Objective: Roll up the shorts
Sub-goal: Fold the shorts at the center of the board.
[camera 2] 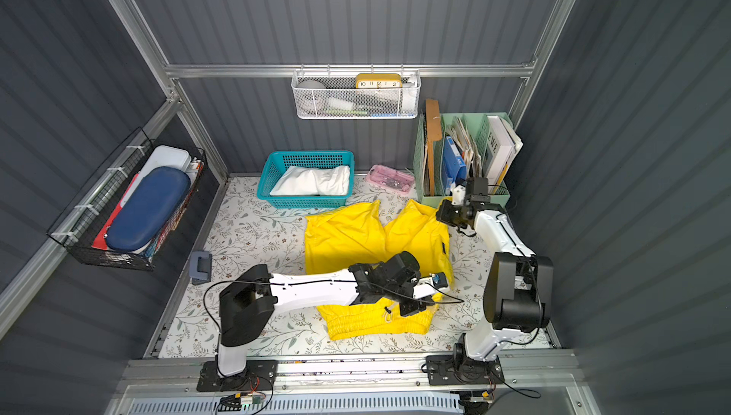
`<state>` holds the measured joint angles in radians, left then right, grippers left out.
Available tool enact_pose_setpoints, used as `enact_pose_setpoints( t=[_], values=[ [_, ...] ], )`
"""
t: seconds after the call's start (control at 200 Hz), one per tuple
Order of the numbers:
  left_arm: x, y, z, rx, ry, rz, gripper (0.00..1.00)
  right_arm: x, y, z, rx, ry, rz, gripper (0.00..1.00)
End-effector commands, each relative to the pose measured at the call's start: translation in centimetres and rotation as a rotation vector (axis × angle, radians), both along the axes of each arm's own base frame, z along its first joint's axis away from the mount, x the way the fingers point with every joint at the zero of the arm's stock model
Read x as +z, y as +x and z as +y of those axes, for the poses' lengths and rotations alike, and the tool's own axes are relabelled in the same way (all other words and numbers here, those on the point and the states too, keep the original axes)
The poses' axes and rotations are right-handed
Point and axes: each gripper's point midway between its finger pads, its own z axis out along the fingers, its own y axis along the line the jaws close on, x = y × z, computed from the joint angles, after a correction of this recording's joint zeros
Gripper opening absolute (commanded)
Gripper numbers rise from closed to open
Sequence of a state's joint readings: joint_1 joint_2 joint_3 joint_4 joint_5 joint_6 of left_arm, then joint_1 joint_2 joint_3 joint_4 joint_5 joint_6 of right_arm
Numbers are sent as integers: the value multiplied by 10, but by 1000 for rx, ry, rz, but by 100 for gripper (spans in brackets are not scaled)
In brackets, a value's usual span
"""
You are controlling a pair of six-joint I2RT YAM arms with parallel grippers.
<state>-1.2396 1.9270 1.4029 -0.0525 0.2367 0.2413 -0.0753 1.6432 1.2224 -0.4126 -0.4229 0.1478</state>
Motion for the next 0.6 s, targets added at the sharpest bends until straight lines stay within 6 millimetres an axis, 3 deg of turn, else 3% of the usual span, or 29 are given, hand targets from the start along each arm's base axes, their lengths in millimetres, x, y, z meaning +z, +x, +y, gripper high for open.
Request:
enact_pose_setpoints(
  t=[0.0, 0.025, 0.16, 0.32, 0.46, 0.595],
  values=[
    [48, 12, 7, 74, -134, -26, 0, 13, -11, 55, 196, -28, -10, 0],
    [38, 13, 16, 92, -110, -21, 0, 17, -11, 66, 226, -24, -20, 0],
    [40, 19, 42, 174, -102, -23, 0, 41, -13, 129, 399, 30, -78, 0],
    [24, 25, 75, 291, -60, 6, 0, 48, -25, 203, 607, 109, -88, 0],
    [3, 27, 106, 402, -17, 51, 0, 30, -36, 248, 722, 176, -1, 0],
    [-10, 35, 139, 535, 7, 64, 0, 2, -43, 273, 771, 185, 82, 0]
  ],
)
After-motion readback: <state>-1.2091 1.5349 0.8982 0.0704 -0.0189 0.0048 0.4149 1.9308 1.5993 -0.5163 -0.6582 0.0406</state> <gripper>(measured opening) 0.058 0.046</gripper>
